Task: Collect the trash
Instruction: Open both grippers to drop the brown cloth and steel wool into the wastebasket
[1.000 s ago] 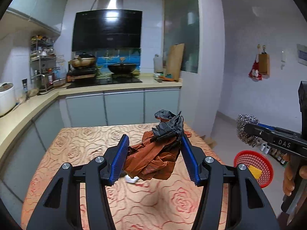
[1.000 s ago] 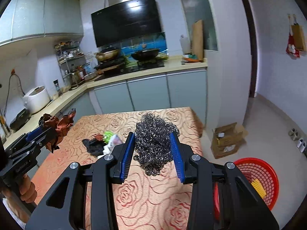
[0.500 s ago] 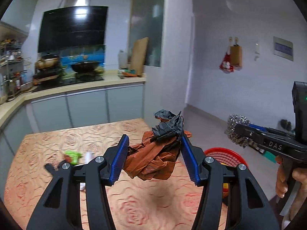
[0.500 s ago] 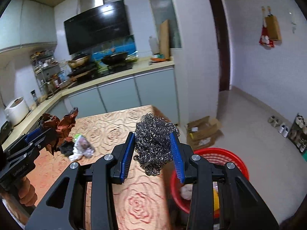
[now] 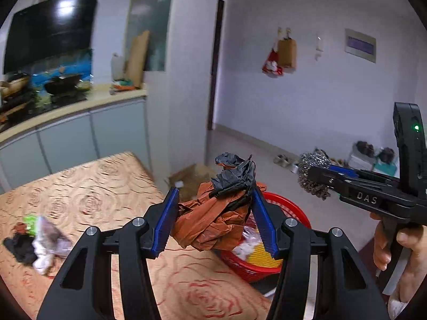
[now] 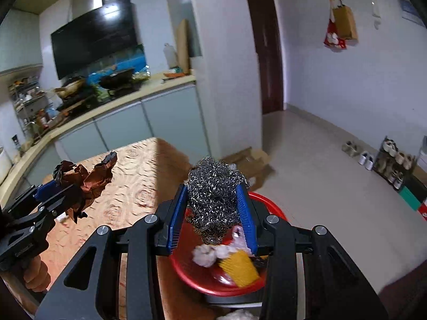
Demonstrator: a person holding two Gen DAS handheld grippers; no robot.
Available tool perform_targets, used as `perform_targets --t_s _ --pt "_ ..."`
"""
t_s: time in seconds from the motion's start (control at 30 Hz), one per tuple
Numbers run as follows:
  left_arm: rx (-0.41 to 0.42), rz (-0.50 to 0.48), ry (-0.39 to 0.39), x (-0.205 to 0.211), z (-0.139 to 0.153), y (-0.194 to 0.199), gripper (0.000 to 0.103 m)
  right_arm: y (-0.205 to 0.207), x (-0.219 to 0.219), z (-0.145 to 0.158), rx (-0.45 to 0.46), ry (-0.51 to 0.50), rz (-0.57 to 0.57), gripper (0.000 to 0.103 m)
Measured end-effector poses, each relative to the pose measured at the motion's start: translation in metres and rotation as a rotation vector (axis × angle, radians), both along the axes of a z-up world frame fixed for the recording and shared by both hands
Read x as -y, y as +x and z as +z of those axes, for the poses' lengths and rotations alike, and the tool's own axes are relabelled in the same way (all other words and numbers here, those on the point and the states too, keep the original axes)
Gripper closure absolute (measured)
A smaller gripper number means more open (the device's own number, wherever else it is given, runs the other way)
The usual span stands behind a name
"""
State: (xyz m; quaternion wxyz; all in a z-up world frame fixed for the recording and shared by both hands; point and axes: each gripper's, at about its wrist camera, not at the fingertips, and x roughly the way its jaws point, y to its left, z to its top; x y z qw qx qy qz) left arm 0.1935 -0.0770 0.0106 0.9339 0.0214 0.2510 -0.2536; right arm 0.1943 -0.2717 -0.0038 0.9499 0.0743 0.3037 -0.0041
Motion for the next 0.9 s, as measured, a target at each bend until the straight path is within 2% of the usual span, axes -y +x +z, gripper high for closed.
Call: perform_targets --t_s 0.2,0.47,0.67,0.83,0.9 --pt "-0.083 -0.063 0.025 0.031 -0.031 0.025 0.050 0.015 0.014 -0.029 -0.091 -0.017 -0.018 0.065" --pt "-0.186 -0.097 0.068 0.058 -0.068 0.055 0.049 0.036 0.024 -0.063 -0.198 -0.006 -0.023 0.064" --pt "-0.206 -0.118 0.075 0.062 -0.076 0.058 0.044 0.044 0.034 -0.077 -0.231 0.059 -0.033 0.053" --pt "-0.209 -0.118 0.062 0.060 -0.075 0.058 0.039 0.046 0.035 -0.076 -0.219 0.110 -0.019 0.045" --pt "-0.211 -0.122 0.053 0.058 -0.075 0.057 0.037 0.045 0.035 -0.074 -0.211 0.113 -0.022 0.045"
